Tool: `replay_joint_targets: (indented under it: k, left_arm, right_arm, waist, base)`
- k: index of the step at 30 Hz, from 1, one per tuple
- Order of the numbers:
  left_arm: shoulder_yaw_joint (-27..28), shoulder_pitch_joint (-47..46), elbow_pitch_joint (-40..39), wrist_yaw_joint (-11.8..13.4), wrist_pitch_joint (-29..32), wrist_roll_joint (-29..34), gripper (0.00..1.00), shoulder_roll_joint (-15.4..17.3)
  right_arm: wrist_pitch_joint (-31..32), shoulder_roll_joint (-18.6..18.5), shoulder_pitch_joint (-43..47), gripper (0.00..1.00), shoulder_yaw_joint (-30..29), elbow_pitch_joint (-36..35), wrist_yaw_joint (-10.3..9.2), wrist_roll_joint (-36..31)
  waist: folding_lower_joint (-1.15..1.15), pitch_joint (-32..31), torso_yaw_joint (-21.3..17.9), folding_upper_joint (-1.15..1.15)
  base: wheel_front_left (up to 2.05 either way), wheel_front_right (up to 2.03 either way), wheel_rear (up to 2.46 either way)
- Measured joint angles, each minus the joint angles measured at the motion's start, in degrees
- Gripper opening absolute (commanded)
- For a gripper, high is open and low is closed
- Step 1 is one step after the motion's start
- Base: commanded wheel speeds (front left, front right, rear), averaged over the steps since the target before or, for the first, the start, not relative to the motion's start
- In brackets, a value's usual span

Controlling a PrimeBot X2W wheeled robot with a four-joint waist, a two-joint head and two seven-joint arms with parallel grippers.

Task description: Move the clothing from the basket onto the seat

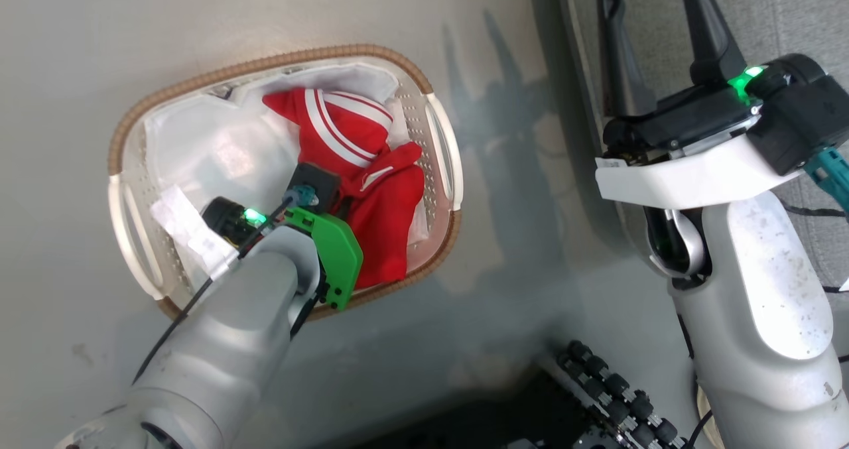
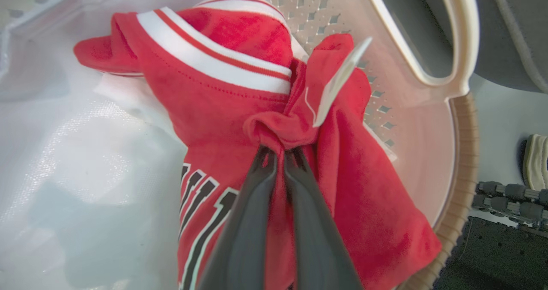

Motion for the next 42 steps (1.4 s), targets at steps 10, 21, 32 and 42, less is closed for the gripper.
replay_joint_targets:
  k: [10, 21, 32, 42]
  left_arm:
    - [-2.3, 5.2, -2.6, 0.0, -4.6, -4.7, 0.00, -0.5]
    - [1.1, 9.9, -9.0, 0.0, -6.0, -5.7, 0.00, 0.7]
    - [16.4, 20.0, -20.4, 0.2, -6.0, 4.4, 0.00, 1.9]
    - [27.2, 26.0, -28.5, 0.2, -6.0, 11.8, 0.00, 1.3]
  right_arm:
    - [0.0, 0.0, 4.8, 1.00, -0.4, 3.9, 0.00, -2.4]
    - [0.0, 0.0, 10.1, 1.00, -0.9, 7.1, 0.00, -4.1]
    - [0.0, 0.0, 16.4, 1.00, -0.9, 9.9, 0.00, -6.0]
    - [0.0, 0.0, 20.8, 1.00, 0.6, 11.7, 0.00, -6.4]
  waist:
    - [0.00, -9.1, 1.7, 0.00]
    - [0.00, -19.5, 4.5, 0.00]
    - [0.00, -29.3, 8.0, 0.00]
    - [0.00, -36.9, 10.6, 0.00]
  base:
    - [0.00, 0.00, 0.00]
    - [0.00, 0.00, 0.00]
    - [0.00, 0.00, 0.00]
    - [0.00, 0.00, 0.00]
